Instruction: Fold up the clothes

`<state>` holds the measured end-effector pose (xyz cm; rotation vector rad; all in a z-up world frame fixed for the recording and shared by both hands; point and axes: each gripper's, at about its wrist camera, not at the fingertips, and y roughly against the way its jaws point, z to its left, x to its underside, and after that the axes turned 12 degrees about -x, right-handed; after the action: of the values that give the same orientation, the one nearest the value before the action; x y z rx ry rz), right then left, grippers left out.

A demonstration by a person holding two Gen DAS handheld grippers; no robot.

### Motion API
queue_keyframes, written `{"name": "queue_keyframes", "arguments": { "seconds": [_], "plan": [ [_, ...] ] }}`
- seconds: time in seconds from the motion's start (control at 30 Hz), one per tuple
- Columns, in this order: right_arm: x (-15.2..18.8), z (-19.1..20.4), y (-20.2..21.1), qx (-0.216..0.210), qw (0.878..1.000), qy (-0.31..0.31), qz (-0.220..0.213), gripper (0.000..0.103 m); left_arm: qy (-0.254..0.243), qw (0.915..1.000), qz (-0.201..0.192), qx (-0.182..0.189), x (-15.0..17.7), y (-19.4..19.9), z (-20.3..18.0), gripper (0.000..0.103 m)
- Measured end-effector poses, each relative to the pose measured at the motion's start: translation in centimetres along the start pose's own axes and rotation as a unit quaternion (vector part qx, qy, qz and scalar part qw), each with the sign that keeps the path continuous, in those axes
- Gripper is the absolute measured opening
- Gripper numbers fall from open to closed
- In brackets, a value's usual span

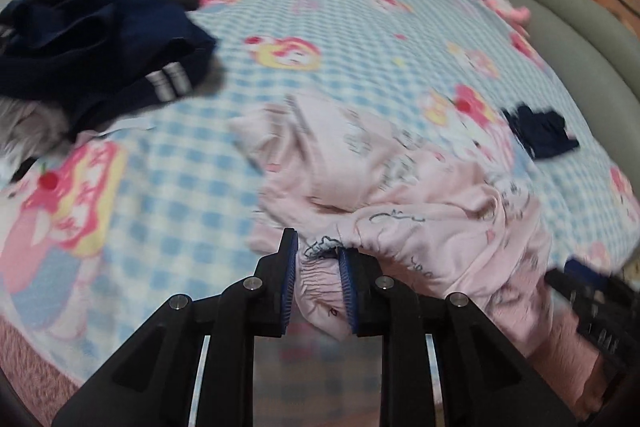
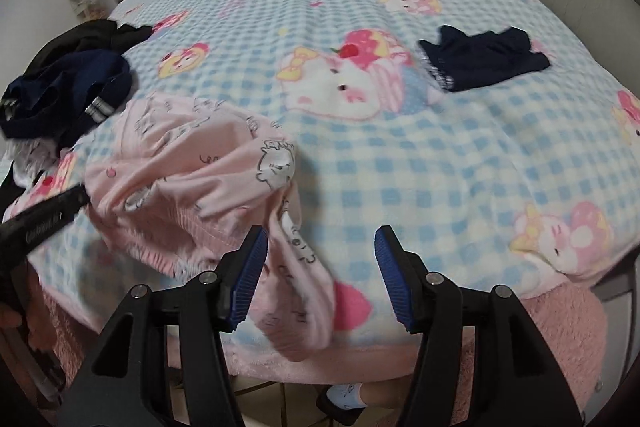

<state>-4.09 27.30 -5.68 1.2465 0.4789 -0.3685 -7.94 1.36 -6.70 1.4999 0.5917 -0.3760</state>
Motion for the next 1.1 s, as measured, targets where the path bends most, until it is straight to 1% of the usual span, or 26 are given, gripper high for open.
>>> {"name": "queue_keyframes", "arguments": {
  "seconds": [0.1, 0.13, 0.17, 0.2, 0.23, 0.27, 0.3, 0.33, 0.37, 0.4, 0.43, 0.47, 0.5, 0.53, 0.57, 0.6, 0.63, 0.77, 0.83, 0.9, 0.97, 1.0, 1.03, 1.1],
  "plan": [
    [0.4, 1.6, -0.6, -0.023, 0.999, 0.021, 0.013, 0.058, 0.024, 0.9995, -0.021, 0.004, -0.1, 1.1, 1.4, 0.023],
    [0.6, 2.3, -0.9, -0.032, 0.999, 0.035, 0.021, 0.058, 0.03, 0.9991, -0.029, 0.005, -0.1, 1.5, 1.7, 0.026],
    [0.7, 3.0, -1.2, -0.046, 0.997, 0.052, 0.031, 0.059, 0.035, 0.9987, -0.036, 0.007, -0.1, 1.9, 2.0, 0.03],
    [0.9, 3.8, -1.5, -0.07, 0.994, 0.068, 0.041, 0.059, 0.04, 0.9983, -0.043, 0.009, -0.1, 2.2, 2.3, 0.033],
    [1.2, 4.6, -1.8, -0.099, 0.991, 0.08, 0.05, 0.06, 0.043, 0.998, -0.046, 0.012, -0.2, 2.4, 2.5, 0.034],
    [1.5, 5.3, -1.9, -0.123, 0.987, 0.089, 0.056, 0.064, 0.046, 0.9977, -0.047, 0.016, -0.2, 2.5, 2.6, 0.035],
    [1.9, 6.0, -2.3, -0.136, 0.984, 0.098, 0.062, 0.067, 0.048, 0.9974, -0.049, 0.021, -0.2, 2.6, 2.8, 0.037],
    [2.4, 6.6, -2.7, -0.138, 0.982, 0.109, 0.067, 0.073, 0.044, 0.9975, -0.047, 0.029, -0.1, 2.5, 2.7, 0.038],
    [2.9, 7.1, -3.3, -0.129, 0.982, 0.12, 0.073, 0.073, 0.039, 0.9976, -0.043, 0.037, 0.0, 2.3, 2.6, 0.042],
    [3.4, 7.4, -4.0, -0.109, 0.983, 0.13, 0.078, 0.073, 0.034, 0.9976, -0.04, 0.045, 0.1, 2.2, 2.4, 0.049],
    [3.8, 7.3, -4.8, -0.084, 0.985, 0.129, 0.08, 0.069, 0.019, 0.9978, -0.027, 0.057, 0.3, 1.6, 2.0, 0.05],
    [4.0, 6.8, -5.4, -0.055, 0.988, 0.118, 0.078, 0.056, 0.0, 0.9975, -0.011, 0.07, 0.5, 0.9, 1.5, 0.05],
    [3.9, 6.1, -5.8, -0.038, 0.991, 0.099, 0.076, 0.048, -0.014, 0.9966, 0.004, 0.081, 0.9, 0.3, 1.2, 0.05],
    [3.7, 5.1, -5.9, -0.033, 0.994, 0.072, 0.072, 0.042, -0.023, 0.9959, 0.016, 0.086, 1.4, -0.4, 0.8, 0.05],
    [3.3, 4.4, -5.7, -0.029, 0.996, 0.052, 0.061, 0.041, -0.03, 0.9952, 0.029, 0.088, 1.9, -1.1, 0.5, 0.05],
    [2.8, 3.9, -5.1, -0.027, 0.998, 0.04, 0.045, 0.041, -0.037, 0.9952, 0.037, 0.084, 2.4, -1.7, 0.2, 0.05],
    [2.3, 3.6, -4.6, -0.016, 0.999, 0.039, 0.03, 0.041, -0.043, 0.9953, 0.043, 0.076, 2.9, -2.3, -0.1, 0.05],
    [0.7, 4.0, -4.3, 0.033, 0.997, 0.076, -0.009, 0.041, -0.054, 0.9957, 0.043, 0.061, 3.4, -3.0, -0.6, 0.05],
    [-0.2, 4.0, -4.5, 0.051, 0.995, 0.08, -0.02, 0.041, -0.043, 0.9979, 0.029, 0.04, 2.9, -2.7, -0.2, 0.042],
    [-1.2, 3.9, -4.8, 0.069, 0.993, 0.085, -0.031, 0.04, -0.02, 0.9996, 0.017, 0.012, 1.7, -2.4, 0.7, 0.013],
    [-3.1, 3.6, -4.5, 0.083, 0.992, 0.093, -0.038, 0.014, 0.002, 1.0, 0.002, 0.0, -1.1, -1.6, 1.8, 0.012],
    [-4.3, 3.2, -4.1, 0.091, 0.99, 0.094, -0.045, 0.014, 0.008, 0.9999, -0.012, -0.001, -2.8, -0.9, 2.3, 0.009],
    [-5.9, 2.9, -3.3, 0.098, 0.989, 0.094, -0.058, 0.011, 0.014, 0.9996, -0.026, -0.003, -4.6, -0.2, 2.7, 0.009],
    [-9.4, 2.6, -0.8, 0.109, 0.985, 0.089, -0.097, 0.009, 0.006, 0.9982, -0.059, -0.005, -7.9, 2.0, 2.8, 0.009]
  ]
}}
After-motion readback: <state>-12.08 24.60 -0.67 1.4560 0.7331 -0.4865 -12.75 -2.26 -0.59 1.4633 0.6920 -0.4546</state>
